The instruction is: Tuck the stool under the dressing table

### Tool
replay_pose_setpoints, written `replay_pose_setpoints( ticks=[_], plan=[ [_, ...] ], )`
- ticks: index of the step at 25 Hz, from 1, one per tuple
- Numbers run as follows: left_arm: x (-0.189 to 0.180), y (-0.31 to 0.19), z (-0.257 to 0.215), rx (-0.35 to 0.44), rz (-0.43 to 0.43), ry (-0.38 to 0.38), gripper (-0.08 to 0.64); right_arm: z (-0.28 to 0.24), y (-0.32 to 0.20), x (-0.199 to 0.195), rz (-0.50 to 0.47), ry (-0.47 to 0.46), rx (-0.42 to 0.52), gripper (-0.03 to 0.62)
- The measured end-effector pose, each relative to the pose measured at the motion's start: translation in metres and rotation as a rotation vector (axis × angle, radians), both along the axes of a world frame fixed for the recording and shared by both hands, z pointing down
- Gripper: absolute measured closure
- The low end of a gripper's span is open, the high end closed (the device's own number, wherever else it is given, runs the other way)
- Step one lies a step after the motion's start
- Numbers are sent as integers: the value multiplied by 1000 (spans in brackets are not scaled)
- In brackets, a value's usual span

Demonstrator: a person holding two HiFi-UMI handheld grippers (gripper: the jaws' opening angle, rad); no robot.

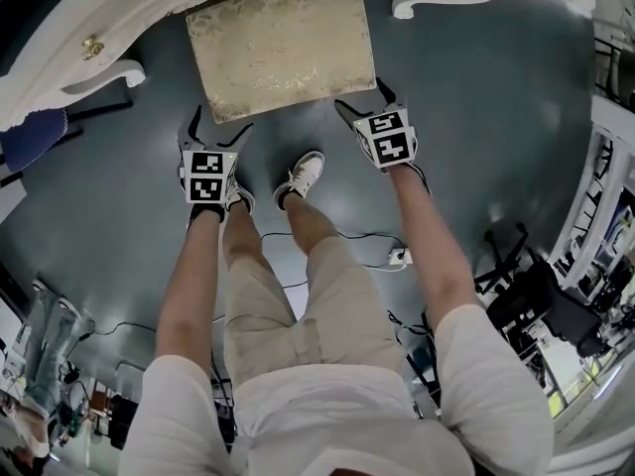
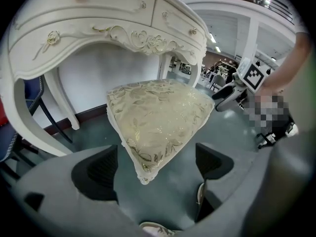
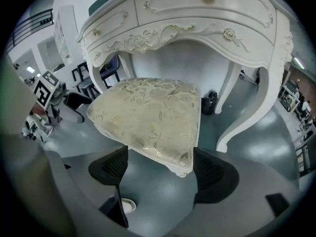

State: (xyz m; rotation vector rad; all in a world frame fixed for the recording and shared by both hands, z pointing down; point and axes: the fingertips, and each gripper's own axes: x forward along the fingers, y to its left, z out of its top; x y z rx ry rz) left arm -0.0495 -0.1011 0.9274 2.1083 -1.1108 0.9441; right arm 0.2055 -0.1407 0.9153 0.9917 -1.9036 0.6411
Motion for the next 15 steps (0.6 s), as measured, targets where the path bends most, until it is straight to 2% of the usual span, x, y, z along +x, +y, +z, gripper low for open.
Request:
replay_pose_setpoints(
  ticks=[3,6,11,15],
  plan=[
    [-1,-1,4,-1,-10,2,61,2,2,-3,-60,47,9,179],
    [-1,-2,7,-3,-19,3,62,5,0,-5,-78,73,13,189],
    [7,-4,11,-54,-60,82,130,7,-5,-3,-23,79,18,219],
    [7,-9,12,-69,-96,95,149,9,-7,-3,-21,94,20,224]
  ],
)
